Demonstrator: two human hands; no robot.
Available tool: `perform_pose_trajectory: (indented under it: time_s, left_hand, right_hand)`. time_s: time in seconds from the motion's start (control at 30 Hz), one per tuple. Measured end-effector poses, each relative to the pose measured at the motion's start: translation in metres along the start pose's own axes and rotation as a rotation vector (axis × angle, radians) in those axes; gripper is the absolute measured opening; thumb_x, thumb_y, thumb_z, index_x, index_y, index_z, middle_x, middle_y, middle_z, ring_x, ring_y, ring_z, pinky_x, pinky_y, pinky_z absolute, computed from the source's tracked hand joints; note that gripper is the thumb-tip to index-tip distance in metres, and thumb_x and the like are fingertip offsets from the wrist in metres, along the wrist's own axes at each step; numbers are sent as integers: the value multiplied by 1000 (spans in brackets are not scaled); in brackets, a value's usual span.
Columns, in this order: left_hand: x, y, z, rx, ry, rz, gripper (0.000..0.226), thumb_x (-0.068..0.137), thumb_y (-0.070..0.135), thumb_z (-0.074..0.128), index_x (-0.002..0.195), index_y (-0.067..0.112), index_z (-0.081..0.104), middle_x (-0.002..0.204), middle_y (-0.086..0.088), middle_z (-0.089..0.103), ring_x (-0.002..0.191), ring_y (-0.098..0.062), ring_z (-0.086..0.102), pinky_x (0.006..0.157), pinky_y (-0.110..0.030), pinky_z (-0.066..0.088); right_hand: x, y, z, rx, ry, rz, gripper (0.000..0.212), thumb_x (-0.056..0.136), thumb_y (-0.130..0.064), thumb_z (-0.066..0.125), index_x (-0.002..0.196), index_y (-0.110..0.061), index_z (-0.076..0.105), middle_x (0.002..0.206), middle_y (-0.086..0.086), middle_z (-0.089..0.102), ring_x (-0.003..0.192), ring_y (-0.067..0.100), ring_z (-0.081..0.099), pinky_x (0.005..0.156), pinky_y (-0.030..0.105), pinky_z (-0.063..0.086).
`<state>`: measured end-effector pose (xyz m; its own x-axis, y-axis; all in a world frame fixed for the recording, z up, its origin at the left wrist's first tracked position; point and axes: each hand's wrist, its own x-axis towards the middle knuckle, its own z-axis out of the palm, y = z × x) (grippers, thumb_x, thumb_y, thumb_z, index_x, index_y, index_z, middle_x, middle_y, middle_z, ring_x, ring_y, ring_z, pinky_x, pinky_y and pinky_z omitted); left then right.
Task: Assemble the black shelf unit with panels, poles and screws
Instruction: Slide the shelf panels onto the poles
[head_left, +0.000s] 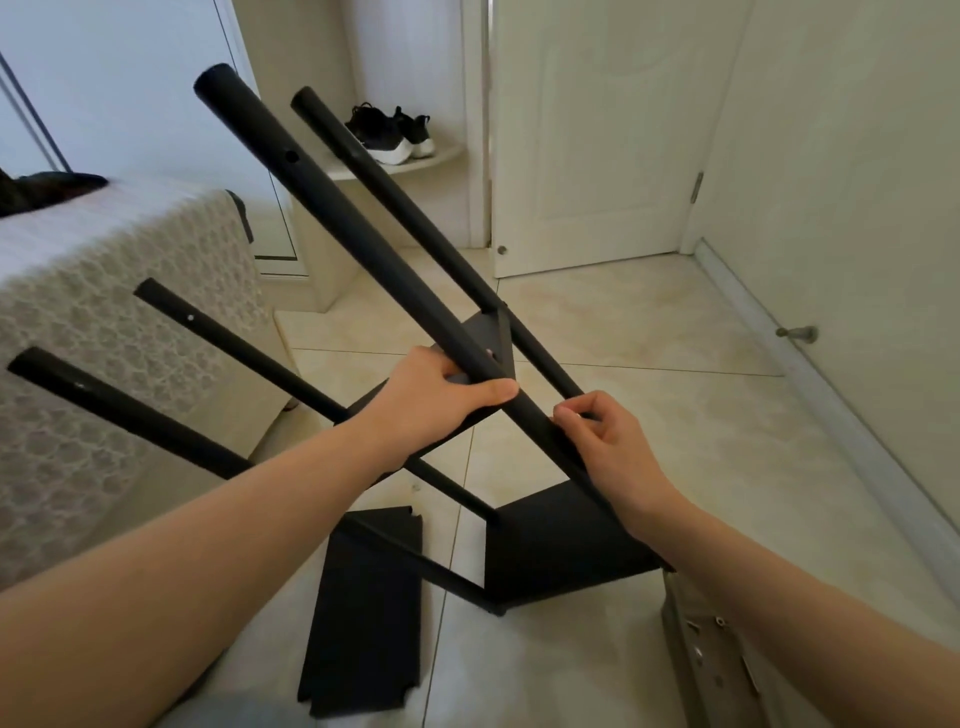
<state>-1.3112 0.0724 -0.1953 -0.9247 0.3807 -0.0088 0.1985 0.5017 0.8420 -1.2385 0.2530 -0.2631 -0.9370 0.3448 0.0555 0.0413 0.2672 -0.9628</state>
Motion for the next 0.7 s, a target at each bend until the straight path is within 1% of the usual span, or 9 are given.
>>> perform_pose_trajectory:
  time_s: [0.07, 0.13, 0.27, 0.37, 0.4, 0.53, 0.6, 0.63, 0.7]
  left_hand:
    - [-4, -1, 2, -25, -11, -1, 36, 84, 44, 75, 116, 30, 68, 91, 17, 66, 86, 0, 59, 65, -13, 37]
    - [-6, -1, 3, -46, -4, 1, 35, 84, 44, 75, 115, 30, 68, 92, 15, 67, 88, -2, 61, 67, -14, 38]
    - [-12, -6, 8, -93, 1, -10, 35, 84, 44, 74, 117, 34, 67, 94, 16, 67, 94, -4, 61, 80, -21, 43]
    - [-16, -14, 9, -134, 2, -21, 16, 84, 45, 74, 97, 42, 65, 95, 17, 68, 97, -6, 62, 77, -20, 41]
    - [-18, -17, 9, -148, 3, -22, 16, 83, 46, 74, 96, 42, 64, 96, 16, 68, 97, -6, 62, 74, -18, 39]
    - [-25, -30, 10, -241, 18, -48, 23, 84, 45, 73, 104, 42, 62, 99, 12, 70, 95, -5, 61, 69, -15, 37]
    - [-30, -39, 10, -295, 17, -74, 27, 84, 43, 73, 108, 45, 60, 101, 15, 68, 94, -2, 59, 68, -14, 37]
    - [-32, -45, 9, -315, 18, -86, 33, 84, 41, 73, 114, 45, 61, 103, 15, 68, 94, -1, 58, 71, -15, 38]
    - [-37, -57, 7, -339, 16, -100, 46, 84, 41, 73, 128, 38, 60, 111, 12, 69, 101, -2, 58, 84, -20, 41]
  right_hand:
    - [-2, -1, -2, -14, 11, -6, 7, 100, -26, 54, 101, -20, 57, 76, -21, 69, 75, -6, 66, 66, 13, 45]
    - [-3, -4, -4, -19, 30, -11, 7, 99, -25, 55, 102, -19, 58, 73, -13, 69, 74, -5, 66, 68, 16, 46]
    - [-4, -6, -7, -61, 24, -10, 9, 99, -25, 55, 103, -18, 58, 85, -8, 67, 77, 3, 66, 71, 19, 47]
    - [-5, -7, -9, -86, 6, -12, 6, 99, -26, 55, 102, -21, 57, 88, -6, 69, 82, 5, 67, 74, 18, 49]
    - [-5, -8, -9, -91, 1, -11, 5, 99, -26, 56, 101, -22, 56, 88, -6, 69, 82, 5, 67, 74, 17, 48]
    - [-6, -8, -5, -118, -35, -3, 2, 98, -28, 56, 97, -27, 55, 86, -11, 71, 78, -6, 66, 68, 14, 42]
    - [-6, -9, -1, -119, -56, 6, 3, 98, -29, 57, 97, -27, 55, 85, -10, 72, 77, -8, 66, 68, 13, 40]
    - [-6, -10, 1, -122, -68, 9, 4, 97, -29, 57, 97, -26, 55, 85, -10, 72, 78, -9, 65, 68, 13, 40]
    - [-7, -11, 6, -133, -97, 13, 4, 97, -30, 57, 98, -26, 56, 84, -12, 72, 78, -11, 64, 67, 12, 38]
